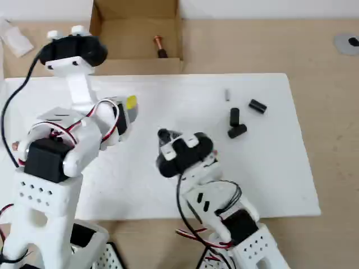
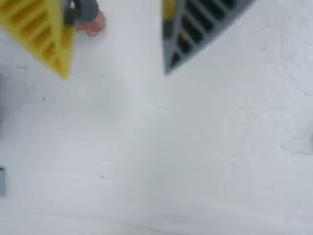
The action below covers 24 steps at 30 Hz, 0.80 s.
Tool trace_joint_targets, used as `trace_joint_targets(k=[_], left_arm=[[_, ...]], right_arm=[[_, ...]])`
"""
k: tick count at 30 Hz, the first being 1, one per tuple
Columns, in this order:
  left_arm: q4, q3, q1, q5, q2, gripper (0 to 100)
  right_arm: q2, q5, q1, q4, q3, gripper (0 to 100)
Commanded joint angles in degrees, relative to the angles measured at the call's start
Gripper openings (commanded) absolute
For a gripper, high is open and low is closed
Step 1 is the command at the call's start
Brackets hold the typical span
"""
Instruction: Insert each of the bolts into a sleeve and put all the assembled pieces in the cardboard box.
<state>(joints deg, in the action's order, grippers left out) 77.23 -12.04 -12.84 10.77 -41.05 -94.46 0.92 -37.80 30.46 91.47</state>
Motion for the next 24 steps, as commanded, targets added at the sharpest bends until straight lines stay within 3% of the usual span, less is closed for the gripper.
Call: trace_joint_targets(k=[1, 16, 20, 24], left_arm=[[0.00, -0.97, 2.02, 0.18, -0.04, 14], [-0.09, -2.02, 2.37, 0.09, -0.04, 14], [-0.09, -1.49, 7.03, 0.62, -0.13, 14], [-0.09, 0.00, 16.53, 4.04, -0.13, 14]], right_arm=[[6.46, 0.26, -3.30, 0.09, -4.62, 1.0], [51.38, 0.53, -5.05, 0.44, -29.93, 0.9], [56.84, 0.35, -5.05, 0.44, -31.96, 0.9], [59.30, 0.26, -4.97, 0.44, -31.78, 0.9]])
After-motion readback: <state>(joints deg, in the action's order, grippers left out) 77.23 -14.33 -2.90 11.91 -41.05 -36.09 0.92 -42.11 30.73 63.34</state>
